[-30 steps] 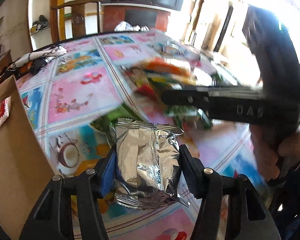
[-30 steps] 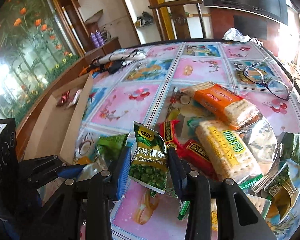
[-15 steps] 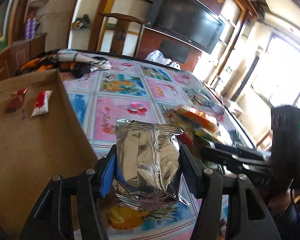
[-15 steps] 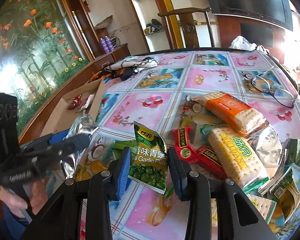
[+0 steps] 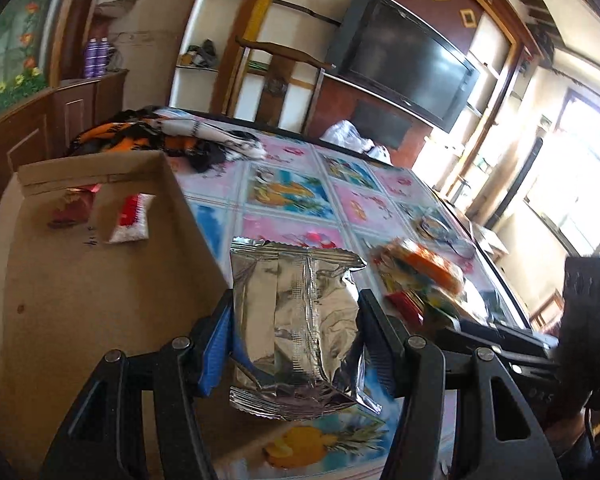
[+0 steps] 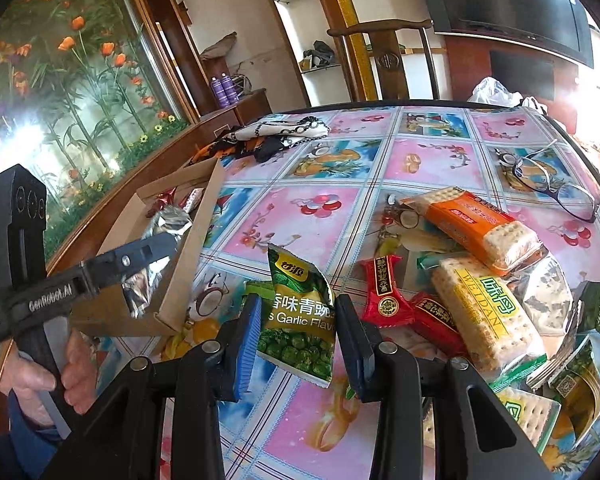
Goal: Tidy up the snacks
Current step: 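Carry the foil bag and green pea bag into the box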
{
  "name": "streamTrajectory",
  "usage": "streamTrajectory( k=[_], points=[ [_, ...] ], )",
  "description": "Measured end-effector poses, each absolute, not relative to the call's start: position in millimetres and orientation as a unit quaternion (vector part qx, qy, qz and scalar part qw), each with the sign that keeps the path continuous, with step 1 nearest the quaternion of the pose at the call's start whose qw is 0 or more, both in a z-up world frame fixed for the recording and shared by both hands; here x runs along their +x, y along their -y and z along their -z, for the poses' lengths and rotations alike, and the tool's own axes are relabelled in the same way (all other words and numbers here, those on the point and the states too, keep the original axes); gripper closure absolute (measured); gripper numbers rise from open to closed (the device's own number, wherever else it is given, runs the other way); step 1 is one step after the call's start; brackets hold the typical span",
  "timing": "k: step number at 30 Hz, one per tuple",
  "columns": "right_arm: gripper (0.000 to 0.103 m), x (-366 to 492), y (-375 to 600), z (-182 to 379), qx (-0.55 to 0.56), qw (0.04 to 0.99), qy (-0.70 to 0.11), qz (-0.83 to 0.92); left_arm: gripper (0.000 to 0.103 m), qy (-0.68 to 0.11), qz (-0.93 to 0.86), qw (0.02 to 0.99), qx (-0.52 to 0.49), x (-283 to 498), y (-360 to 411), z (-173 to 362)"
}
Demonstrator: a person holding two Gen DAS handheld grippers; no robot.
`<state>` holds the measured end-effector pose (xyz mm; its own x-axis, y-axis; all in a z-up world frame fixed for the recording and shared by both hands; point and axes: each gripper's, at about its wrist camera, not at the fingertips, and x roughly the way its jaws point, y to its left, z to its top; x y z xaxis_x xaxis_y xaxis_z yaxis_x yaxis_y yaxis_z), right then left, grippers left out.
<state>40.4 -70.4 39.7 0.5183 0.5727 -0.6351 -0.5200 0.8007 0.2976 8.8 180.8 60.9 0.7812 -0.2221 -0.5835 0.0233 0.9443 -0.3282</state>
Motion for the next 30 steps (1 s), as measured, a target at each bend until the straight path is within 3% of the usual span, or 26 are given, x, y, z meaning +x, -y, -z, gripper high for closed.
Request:
streamTrajectory(
  k=[30],
  points=[
    [0.063,35.0,16.0,-51.1,0.053,0.846,-0.384,-0.365,0.044,-0.322,-0.101,0.914,-0.224,4.8,-310.5,-57.8]
  ],
)
